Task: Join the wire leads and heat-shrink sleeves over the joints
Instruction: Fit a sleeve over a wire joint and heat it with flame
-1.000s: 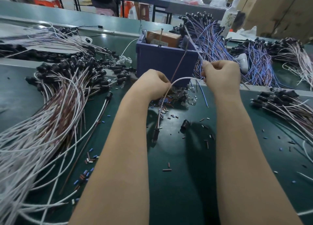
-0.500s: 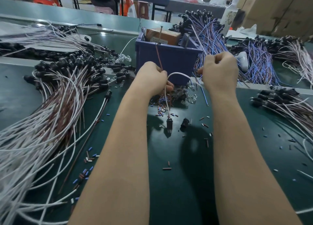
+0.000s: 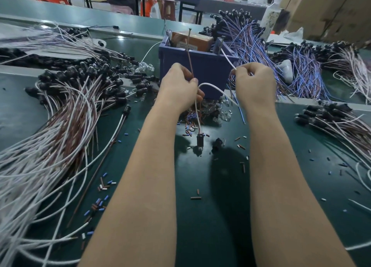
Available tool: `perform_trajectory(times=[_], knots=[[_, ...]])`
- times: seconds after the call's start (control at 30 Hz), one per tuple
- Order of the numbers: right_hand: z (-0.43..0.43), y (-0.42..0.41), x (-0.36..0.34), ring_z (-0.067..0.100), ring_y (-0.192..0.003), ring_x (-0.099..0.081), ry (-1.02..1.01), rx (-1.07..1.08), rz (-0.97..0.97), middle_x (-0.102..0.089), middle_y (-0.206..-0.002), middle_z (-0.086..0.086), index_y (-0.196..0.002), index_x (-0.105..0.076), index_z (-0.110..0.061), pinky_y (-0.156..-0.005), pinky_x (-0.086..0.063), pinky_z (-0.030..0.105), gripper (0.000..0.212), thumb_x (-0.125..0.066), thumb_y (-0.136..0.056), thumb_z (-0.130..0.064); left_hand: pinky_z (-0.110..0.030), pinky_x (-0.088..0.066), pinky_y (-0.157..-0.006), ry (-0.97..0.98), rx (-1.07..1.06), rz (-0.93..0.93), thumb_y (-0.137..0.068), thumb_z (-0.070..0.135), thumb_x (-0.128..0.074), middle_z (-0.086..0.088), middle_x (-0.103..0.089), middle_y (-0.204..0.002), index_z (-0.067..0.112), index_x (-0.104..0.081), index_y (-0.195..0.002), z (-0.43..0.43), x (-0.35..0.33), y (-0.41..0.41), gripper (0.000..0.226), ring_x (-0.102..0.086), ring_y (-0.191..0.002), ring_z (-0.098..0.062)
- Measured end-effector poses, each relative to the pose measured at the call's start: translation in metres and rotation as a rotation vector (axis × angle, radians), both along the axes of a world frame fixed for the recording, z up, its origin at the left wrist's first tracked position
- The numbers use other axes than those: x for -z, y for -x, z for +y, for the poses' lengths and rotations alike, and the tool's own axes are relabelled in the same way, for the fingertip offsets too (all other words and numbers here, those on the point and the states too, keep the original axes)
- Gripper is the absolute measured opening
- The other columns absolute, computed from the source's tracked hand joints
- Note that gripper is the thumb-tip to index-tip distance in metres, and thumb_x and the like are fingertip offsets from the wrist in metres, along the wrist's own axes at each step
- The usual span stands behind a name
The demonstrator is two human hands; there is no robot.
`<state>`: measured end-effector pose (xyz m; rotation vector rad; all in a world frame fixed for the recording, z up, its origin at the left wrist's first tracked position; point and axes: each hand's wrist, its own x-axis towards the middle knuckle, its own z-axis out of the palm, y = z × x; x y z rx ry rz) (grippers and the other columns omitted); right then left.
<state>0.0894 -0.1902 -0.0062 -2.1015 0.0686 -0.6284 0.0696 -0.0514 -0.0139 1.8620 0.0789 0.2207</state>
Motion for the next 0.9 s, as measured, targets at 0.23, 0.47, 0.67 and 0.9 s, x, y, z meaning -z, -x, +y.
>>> perform_trajectory(times=[0.23, 0.47, 0.67, 0.9], knots=[[0.0009, 0.0014, -0.0007, 0.004, -0.046, -0.036, 0.031, -0.029, 0.018, -0.046, -0.052, -0.007, -0.085, -0.071, -0.008, -0.04, -0.026, 0.01, 0.022, -0.051, -0.089, -0.016, -0.04, -0.057, -0.083, 0.017, 0.018, 0.012, -0.098, 0.011, -0.045, -0.001, -0.067, -0.069, 0.012, -0.044, -0.101, -0.0015, -0.0007, 0.0009, 0.004, -0.063, -0.056, -0.01], [-0.0001, 0.0022, -0.0037, 0.003, -0.048, -0.039, 0.024, -0.021, 0.023, -0.044, -0.051, -0.011, -0.081, -0.07, -0.015, -0.044, -0.027, 0.011, 0.017, -0.055, -0.086, -0.021, -0.039, -0.058, -0.08, -0.007, 0.034, 0.01, -0.098, 0.011, -0.046, -0.003, -0.068, -0.07, 0.01, -0.046, -0.105, -0.0024, 0.0005, 0.0007, 0.007, -0.063, -0.056, -0.011], [0.0008, 0.003, -0.0044, 0.004, -0.054, -0.042, 0.036, -0.026, 0.019, -0.048, -0.056, -0.01, -0.08, -0.069, -0.016, -0.05, -0.031, 0.017, 0.015, -0.055, -0.086, -0.021, -0.032, -0.058, -0.073, -0.033, 0.04, 0.004, -0.098, 0.01, -0.045, -0.002, -0.067, -0.069, 0.01, -0.047, -0.107, -0.0025, -0.0007, 0.0015, 0.009, -0.061, -0.053, -0.008], [0.0013, 0.0005, -0.0025, 0.003, -0.055, -0.042, 0.044, -0.049, 0.045, -0.05, -0.06, -0.01, -0.086, -0.07, -0.013, -0.05, -0.03, 0.017, 0.017, -0.055, -0.087, -0.021, -0.029, -0.057, -0.071, -0.063, 0.046, 0.005, -0.098, 0.012, -0.046, -0.002, -0.069, -0.072, 0.011, -0.049, -0.108, -0.0016, -0.0012, 0.0018, 0.01, -0.062, -0.053, -0.006]])
